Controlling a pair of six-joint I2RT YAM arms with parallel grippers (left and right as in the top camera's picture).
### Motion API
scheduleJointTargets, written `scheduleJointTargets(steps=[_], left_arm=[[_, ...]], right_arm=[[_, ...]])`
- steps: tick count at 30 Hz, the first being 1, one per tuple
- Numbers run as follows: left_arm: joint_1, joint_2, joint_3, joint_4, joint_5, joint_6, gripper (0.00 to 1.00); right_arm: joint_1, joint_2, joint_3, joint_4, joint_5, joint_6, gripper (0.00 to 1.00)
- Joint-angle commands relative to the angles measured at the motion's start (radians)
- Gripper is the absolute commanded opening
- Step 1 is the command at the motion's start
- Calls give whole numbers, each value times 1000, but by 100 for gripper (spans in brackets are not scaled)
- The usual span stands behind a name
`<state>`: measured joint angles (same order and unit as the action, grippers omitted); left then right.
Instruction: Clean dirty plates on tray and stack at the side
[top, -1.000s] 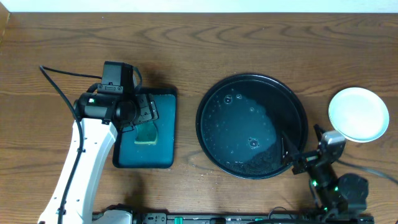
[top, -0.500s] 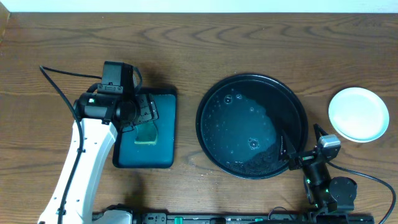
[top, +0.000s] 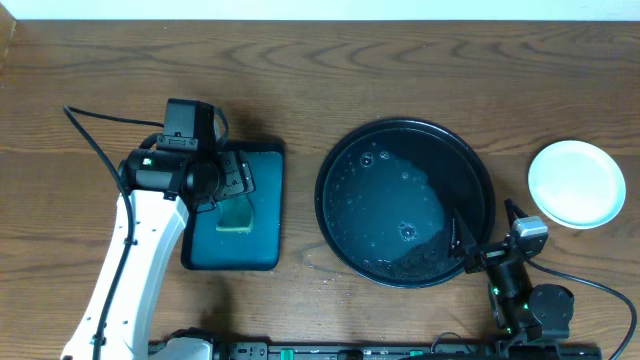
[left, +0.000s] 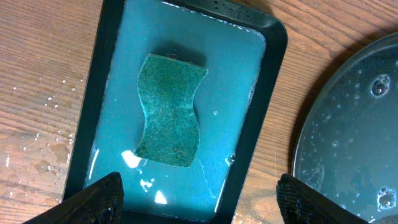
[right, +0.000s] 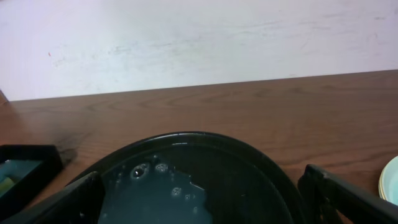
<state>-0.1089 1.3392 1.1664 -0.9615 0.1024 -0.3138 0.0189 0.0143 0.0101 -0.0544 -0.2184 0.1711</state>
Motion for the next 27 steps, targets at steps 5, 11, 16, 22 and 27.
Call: scheduleJointTargets(steps=[5, 11, 16, 22, 27], left_arm=[[-14, -80, 2, -2, -26, 14, 79], [-14, -332, -95, 55, -105, 37, 79], [-14, -600, -303, 358, -104, 74, 79], [-14, -895, -602, 704, -104, 138, 79], [10, -1108, -792, 819, -111, 137, 79]], right_arm=[[5, -10, -5, 0, 12, -12, 99], [5, -10, -5, 0, 12, -12, 99], [5, -10, -5, 0, 12, -12, 99], [5, -10, -5, 0, 12, -12, 99], [5, -10, -5, 0, 12, -12, 99]])
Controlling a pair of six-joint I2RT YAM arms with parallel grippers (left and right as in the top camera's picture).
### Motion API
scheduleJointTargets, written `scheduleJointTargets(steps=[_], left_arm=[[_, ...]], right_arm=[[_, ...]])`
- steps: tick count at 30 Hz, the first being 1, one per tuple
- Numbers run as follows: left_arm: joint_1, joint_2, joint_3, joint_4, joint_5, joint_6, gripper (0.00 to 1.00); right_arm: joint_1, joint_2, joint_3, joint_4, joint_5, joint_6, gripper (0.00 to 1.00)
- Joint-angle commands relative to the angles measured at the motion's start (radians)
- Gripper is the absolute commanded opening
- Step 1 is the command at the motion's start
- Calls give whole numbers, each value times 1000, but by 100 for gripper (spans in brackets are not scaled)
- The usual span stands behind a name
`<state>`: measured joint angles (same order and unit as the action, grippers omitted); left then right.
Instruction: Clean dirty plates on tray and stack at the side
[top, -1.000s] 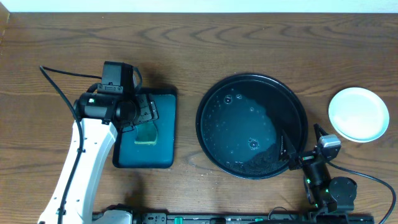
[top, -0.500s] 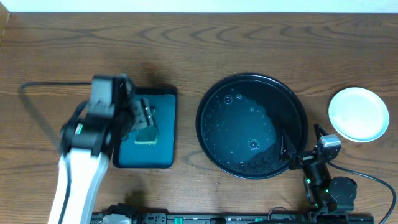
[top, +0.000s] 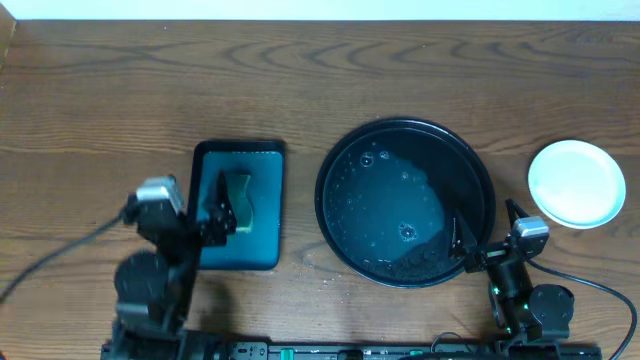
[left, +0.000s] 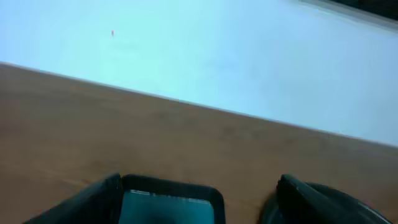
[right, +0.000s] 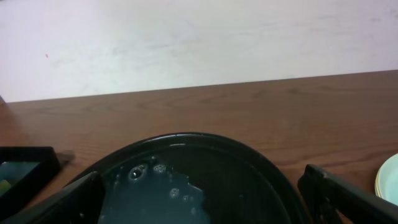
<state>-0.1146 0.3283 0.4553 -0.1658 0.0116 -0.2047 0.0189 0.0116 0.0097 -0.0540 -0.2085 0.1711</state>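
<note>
The round black tray (top: 405, 150) holds soapy water and no plate that I can see. White plates (top: 577, 183) sit on the table to its right, and their edge shows in the right wrist view (right: 390, 179). A green sponge (top: 238, 203) lies in the small rectangular tray (top: 262, 160). My left gripper (top: 212, 222) is open and low by that tray's near-left side. Its blurred wrist view looks level over the tray's far end (left: 168, 190). Open too, my right gripper (top: 478, 243) stands at the round tray's near-right rim (right: 186, 138).
The rectangular tray (right: 25, 163) holds teal water. Brown wooden table (top: 300, 80) stretches to a white wall at the back. Both arm bases stand at the table's near edge.
My left arm was stretched over the rectangular tray, gripper pointing down above the sponge. Now it is drawn back to the near left, and its camera looks level. The right arm has stayed put.
</note>
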Motion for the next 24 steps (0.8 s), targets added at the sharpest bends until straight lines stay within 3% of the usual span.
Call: scheduleJointTargets(steps=[1, 8, 15, 24], left_arm=[[22, -129, -106, 31, -21, 28, 79], [45, -322, -266, 89, -24, 28, 80], [45, -327, -392, 220, -24, 28, 80], [45, -327, -451, 158, -23, 24, 79]], right_arm=[[5, -7, -4, 0, 2, -12, 99], [5, -7, -4, 0, 2, -12, 99], [5, -7, -4, 0, 2, -12, 99], [5, -7, -4, 0, 2, -12, 99]])
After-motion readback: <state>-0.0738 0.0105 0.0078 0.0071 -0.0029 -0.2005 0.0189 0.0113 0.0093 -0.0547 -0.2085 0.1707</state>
